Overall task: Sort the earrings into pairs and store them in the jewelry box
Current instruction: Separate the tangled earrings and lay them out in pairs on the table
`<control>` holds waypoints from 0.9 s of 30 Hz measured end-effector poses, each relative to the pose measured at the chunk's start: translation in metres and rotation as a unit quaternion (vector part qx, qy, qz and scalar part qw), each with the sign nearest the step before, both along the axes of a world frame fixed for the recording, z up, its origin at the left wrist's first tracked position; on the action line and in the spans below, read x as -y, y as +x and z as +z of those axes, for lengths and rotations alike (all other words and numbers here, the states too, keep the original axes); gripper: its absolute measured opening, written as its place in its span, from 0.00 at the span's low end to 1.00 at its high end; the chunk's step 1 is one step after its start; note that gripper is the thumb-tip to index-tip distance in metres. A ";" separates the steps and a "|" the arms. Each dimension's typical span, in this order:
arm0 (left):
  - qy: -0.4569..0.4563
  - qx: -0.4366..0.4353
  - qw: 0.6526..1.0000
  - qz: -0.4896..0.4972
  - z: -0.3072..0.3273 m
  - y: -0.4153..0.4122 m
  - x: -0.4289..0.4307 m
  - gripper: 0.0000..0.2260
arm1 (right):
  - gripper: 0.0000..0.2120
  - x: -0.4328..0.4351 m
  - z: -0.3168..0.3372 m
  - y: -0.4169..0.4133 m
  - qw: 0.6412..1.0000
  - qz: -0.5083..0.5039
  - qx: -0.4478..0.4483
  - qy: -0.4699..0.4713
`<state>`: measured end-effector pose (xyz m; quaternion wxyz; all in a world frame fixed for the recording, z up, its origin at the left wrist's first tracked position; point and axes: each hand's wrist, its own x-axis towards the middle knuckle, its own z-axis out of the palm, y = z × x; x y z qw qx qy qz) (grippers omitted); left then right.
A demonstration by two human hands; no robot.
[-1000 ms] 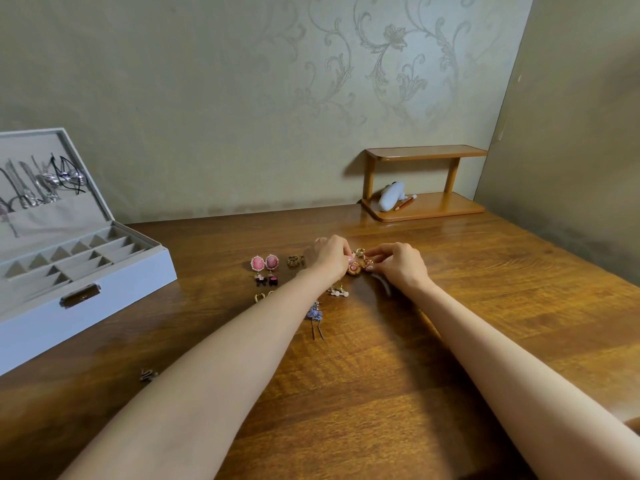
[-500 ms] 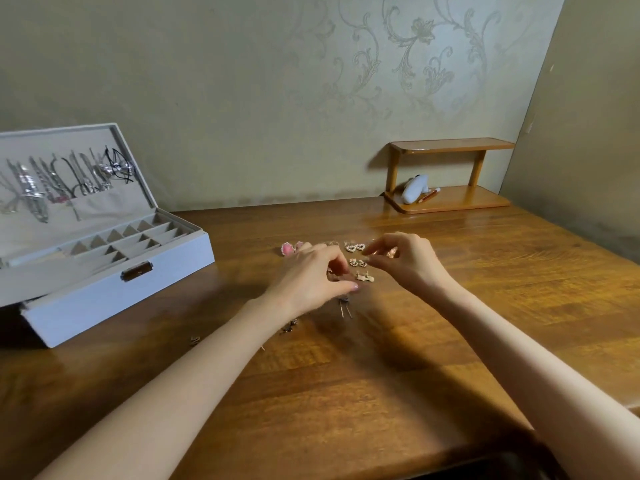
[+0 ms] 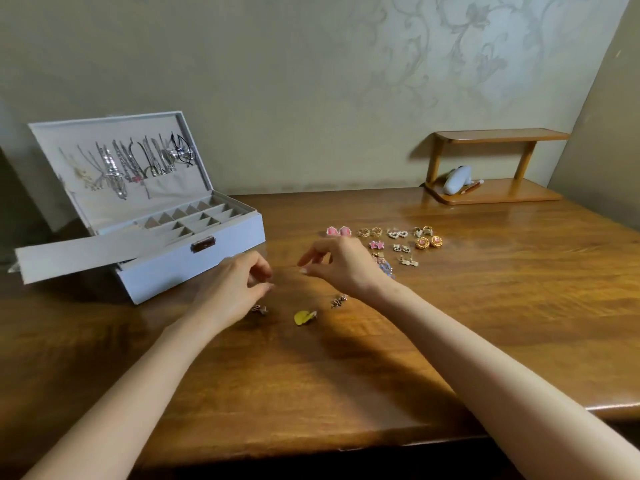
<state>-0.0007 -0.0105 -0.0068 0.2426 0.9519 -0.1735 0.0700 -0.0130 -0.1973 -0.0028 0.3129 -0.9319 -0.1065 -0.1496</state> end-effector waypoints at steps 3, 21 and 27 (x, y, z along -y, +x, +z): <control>0.009 -0.007 1.000 0.020 -0.002 0.002 -0.014 0.04 | 0.08 -0.013 -0.002 0.008 0.999 0.031 -0.032 -0.028; 0.008 -0.092 0.995 -0.026 -0.002 0.008 -0.026 0.09 | 0.11 -0.048 -0.006 0.013 0.982 0.111 -0.110 -0.103; -0.067 -0.019 0.996 -0.058 -0.004 0.006 -0.012 0.09 | 0.12 -0.033 0.006 0.019 0.992 0.087 -0.089 -0.034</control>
